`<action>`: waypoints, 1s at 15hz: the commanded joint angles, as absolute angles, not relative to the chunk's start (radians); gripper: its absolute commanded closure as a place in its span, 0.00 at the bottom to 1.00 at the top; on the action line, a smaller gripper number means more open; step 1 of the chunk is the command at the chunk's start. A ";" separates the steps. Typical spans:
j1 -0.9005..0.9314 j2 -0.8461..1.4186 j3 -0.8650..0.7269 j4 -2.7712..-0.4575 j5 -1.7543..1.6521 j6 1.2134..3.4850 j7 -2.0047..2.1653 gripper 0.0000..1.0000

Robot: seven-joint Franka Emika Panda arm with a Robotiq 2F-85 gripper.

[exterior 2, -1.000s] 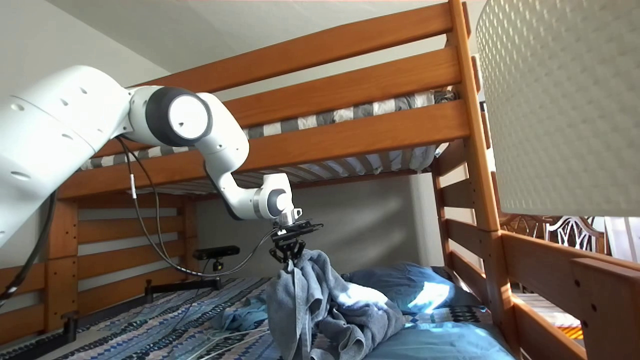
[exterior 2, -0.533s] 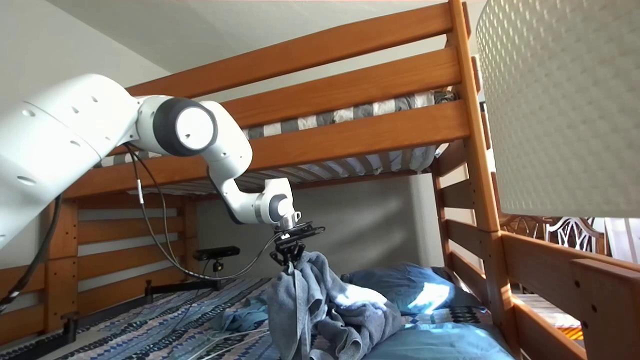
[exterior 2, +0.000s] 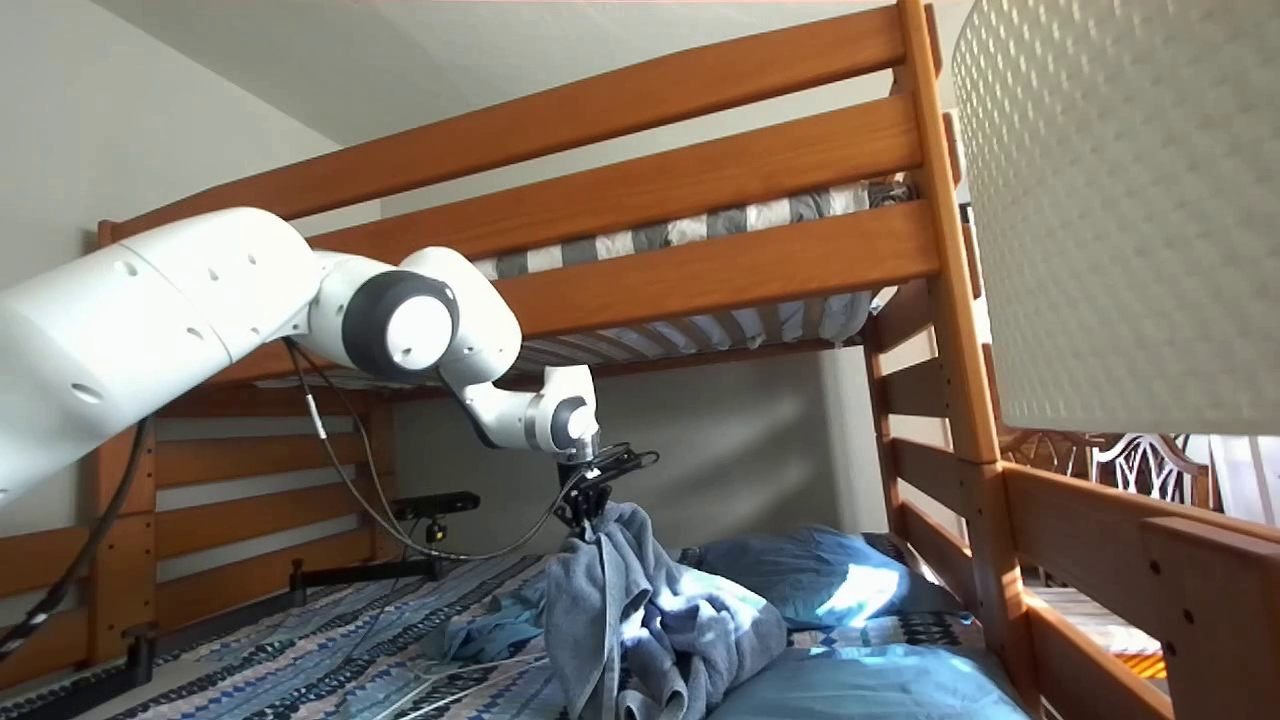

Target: Move the blue towel to the left.

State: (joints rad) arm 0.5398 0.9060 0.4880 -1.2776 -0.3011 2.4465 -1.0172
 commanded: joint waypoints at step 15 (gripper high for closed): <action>0.663 1.262 0.680 -0.660 -0.251 2.148 -1.458 0.96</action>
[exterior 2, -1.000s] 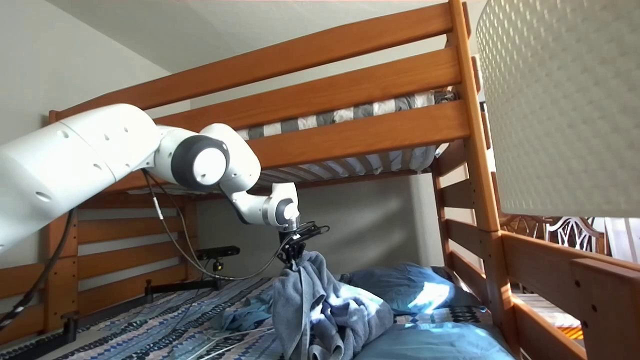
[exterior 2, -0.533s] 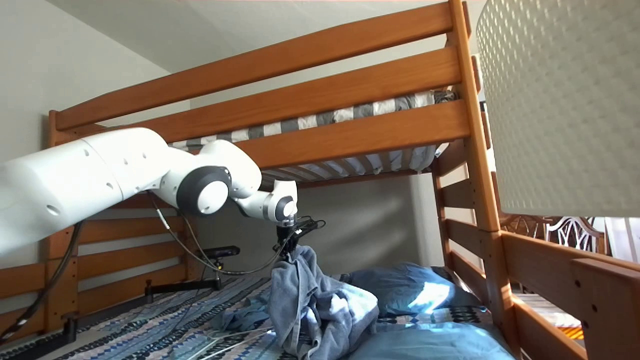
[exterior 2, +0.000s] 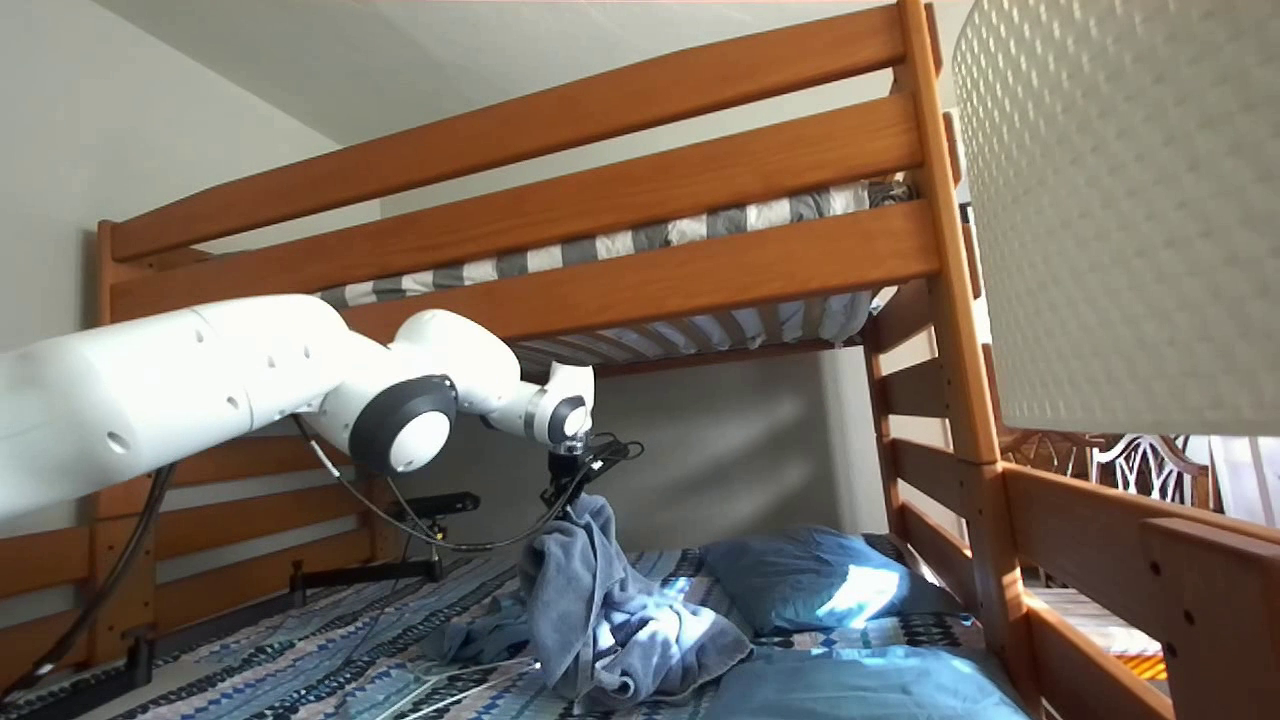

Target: Move the blue towel to the left.

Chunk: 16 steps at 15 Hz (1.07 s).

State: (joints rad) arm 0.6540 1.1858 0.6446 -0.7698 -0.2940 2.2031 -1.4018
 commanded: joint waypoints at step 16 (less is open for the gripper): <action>0.745 1.355 0.421 -0.575 0.026 1.930 -1.494 0.96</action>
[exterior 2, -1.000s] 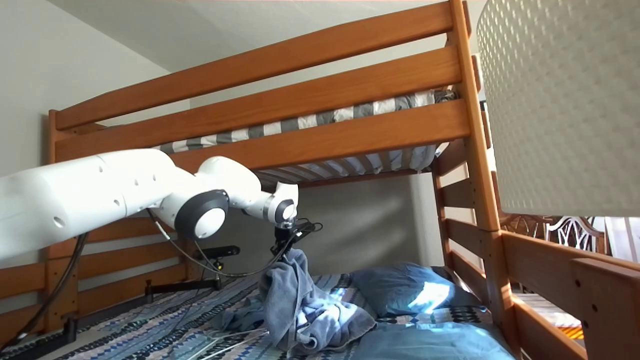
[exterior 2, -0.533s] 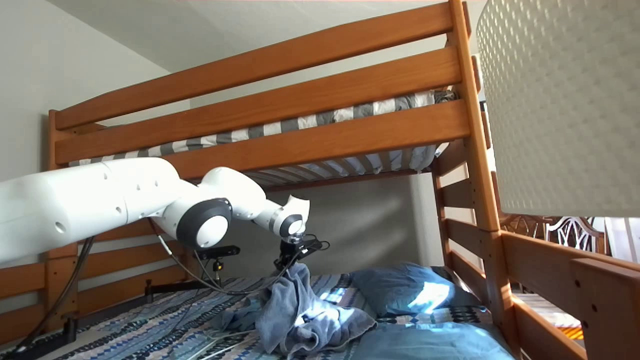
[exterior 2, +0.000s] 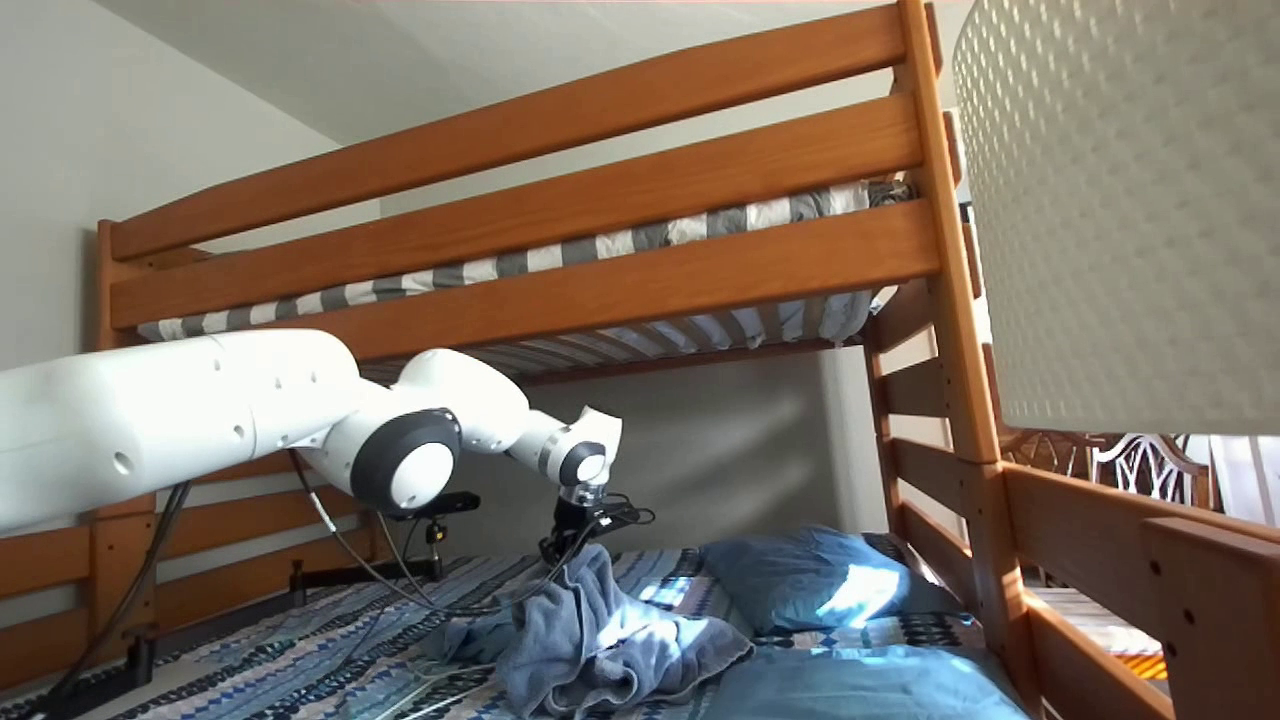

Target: Move the blue towel to the left.

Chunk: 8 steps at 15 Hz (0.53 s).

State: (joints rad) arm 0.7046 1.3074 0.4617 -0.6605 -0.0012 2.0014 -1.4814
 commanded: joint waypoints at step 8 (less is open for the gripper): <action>0.796 1.346 0.356 -0.479 0.028 1.760 -1.434 0.19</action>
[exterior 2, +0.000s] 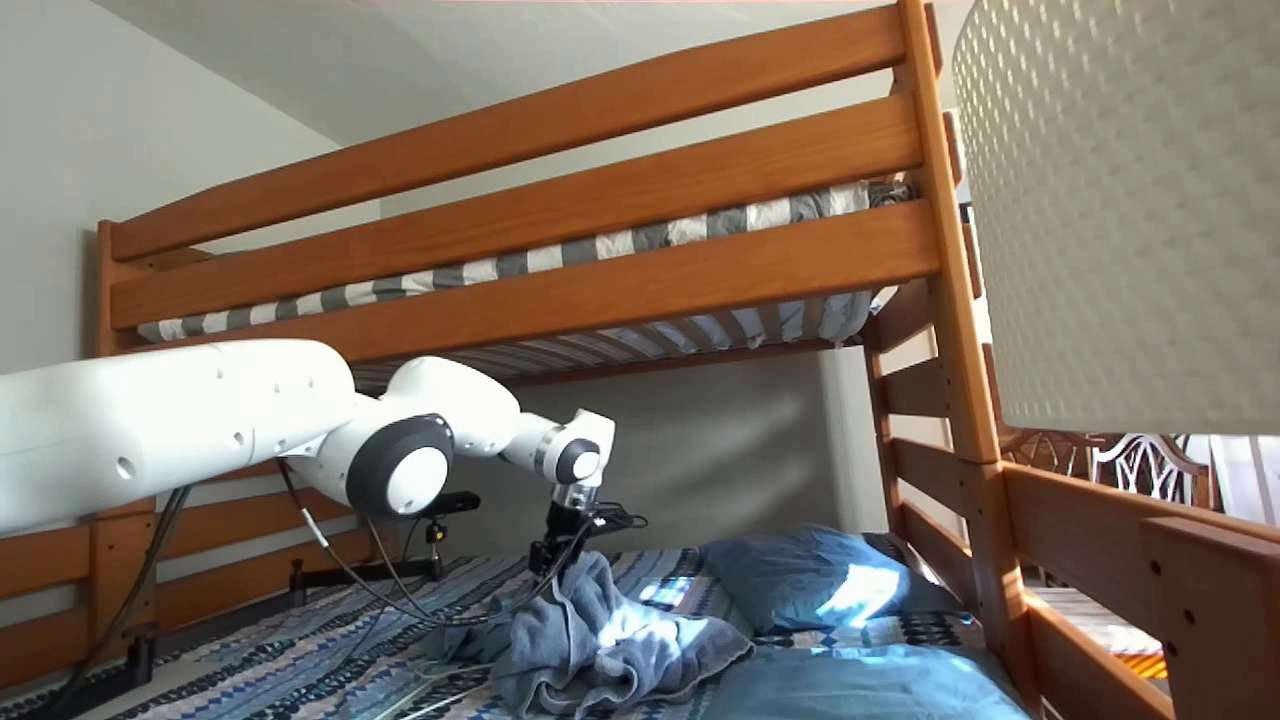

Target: Move the blue towel to the left.

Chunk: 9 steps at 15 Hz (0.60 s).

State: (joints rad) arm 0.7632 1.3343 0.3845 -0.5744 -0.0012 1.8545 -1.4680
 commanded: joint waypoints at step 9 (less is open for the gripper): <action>0.815 1.235 0.276 -0.479 0.014 1.606 -1.276 0.00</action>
